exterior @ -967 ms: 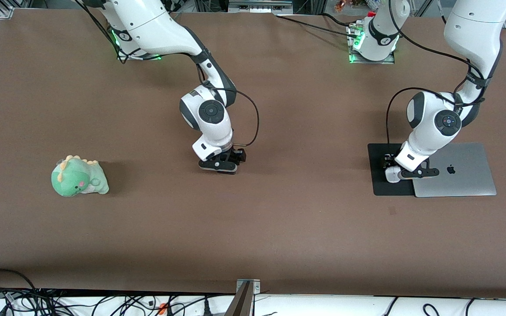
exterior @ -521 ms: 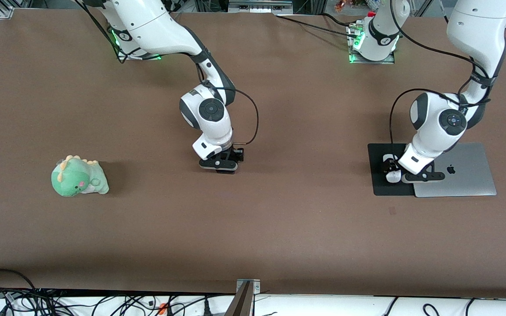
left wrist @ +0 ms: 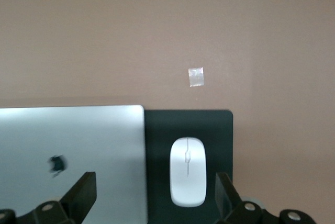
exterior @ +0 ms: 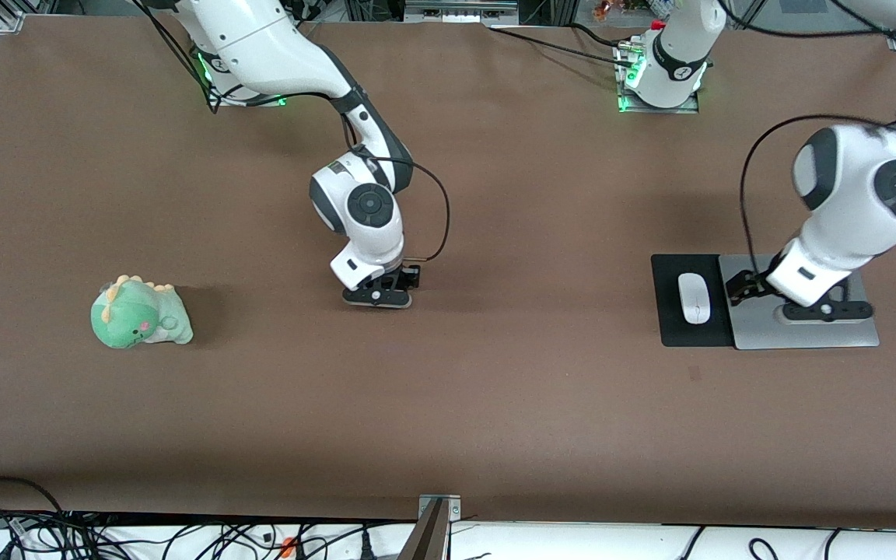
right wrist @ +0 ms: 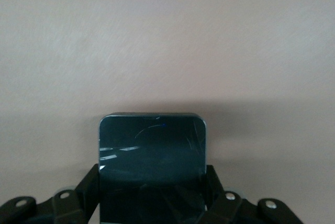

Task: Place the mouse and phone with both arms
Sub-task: 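Carry the phone beside the green plush with the right gripper while the left gripper withdraws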

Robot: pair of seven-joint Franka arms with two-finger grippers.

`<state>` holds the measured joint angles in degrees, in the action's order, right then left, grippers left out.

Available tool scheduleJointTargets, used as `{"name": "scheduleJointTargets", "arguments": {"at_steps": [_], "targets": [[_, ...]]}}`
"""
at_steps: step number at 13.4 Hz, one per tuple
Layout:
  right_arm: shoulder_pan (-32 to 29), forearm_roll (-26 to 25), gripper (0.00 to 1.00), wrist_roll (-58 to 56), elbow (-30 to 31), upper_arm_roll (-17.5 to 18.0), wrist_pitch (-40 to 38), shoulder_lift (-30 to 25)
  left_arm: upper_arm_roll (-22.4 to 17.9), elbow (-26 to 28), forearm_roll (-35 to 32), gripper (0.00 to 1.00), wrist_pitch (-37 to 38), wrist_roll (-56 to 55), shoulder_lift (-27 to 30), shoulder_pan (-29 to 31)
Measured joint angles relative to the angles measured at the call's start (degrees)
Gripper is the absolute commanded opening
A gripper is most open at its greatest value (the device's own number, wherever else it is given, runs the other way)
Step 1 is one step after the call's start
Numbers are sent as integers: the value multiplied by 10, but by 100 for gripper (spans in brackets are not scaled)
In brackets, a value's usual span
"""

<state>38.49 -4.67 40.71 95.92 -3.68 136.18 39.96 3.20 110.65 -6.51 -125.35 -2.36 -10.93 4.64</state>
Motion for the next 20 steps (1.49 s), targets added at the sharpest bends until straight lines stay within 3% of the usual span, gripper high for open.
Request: {"name": "scheduleJointTargets", "arguments": {"at_steps": [4, 8, 11, 15, 19, 20], "targets": [[-77, 0, 0, -116, 6, -3, -38, -42, 1, -73, 10, 100, 154, 17, 58, 1], [-175, 36, 0, -262, 76, -5, -19, -90, 8, -165, 31, 100, 271, 18, 78, 1], [-230, 39, 0, -314, 168, -5, 58, -131, 11, -188, 35, 100, 284, 18, 77, 1], [-247, 39, 0, -326, 278, -4, 210, -142, 12, -203, 38, 100, 287, 17, 73, 1], [-257, 39, 0, -345, 308, -4, 262, -133, 11, -206, 38, 100, 296, 17, 60, 4], [-260, 39, 7, -351, 308, -4, 266, -131, 11, -206, 38, 100, 296, 17, 59, 4]]}}
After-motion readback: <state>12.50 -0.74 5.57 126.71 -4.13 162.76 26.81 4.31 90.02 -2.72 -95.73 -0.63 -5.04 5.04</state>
